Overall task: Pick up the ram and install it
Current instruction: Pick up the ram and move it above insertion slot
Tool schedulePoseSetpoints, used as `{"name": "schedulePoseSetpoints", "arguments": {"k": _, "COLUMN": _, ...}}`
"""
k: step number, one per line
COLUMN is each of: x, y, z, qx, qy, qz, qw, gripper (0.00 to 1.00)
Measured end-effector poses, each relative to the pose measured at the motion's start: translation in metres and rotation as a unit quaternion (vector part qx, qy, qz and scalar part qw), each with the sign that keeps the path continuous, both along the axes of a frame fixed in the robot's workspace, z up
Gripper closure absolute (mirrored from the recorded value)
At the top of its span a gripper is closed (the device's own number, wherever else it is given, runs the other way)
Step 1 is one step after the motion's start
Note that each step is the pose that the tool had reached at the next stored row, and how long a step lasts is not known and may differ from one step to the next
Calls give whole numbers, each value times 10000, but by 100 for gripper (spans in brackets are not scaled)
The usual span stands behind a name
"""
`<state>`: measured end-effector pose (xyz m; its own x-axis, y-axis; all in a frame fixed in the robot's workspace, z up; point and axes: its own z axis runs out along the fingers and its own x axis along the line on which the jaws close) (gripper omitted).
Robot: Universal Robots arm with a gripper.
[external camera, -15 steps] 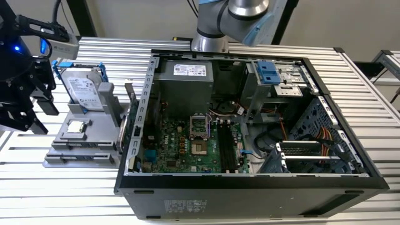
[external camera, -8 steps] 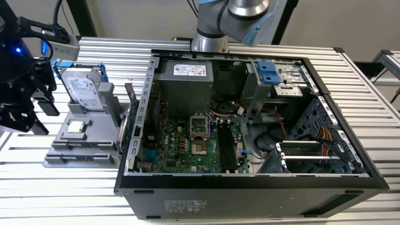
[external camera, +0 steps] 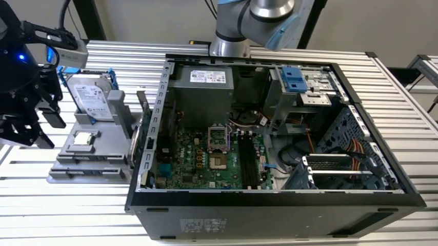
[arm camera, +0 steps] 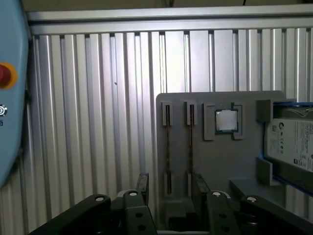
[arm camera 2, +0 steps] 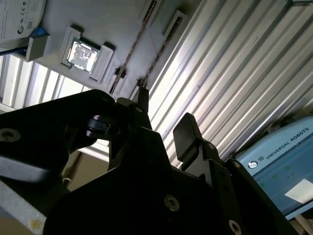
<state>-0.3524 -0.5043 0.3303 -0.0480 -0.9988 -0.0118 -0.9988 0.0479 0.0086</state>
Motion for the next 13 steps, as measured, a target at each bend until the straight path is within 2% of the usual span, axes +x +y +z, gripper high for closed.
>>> {"name": "schedulePoseSetpoints", "arguments": {"k": 13, "x": 0, "y": 2, "z": -55, "qx": 1, "qy": 0, "qz": 0, "qw": 10000, "gripper": 0}}
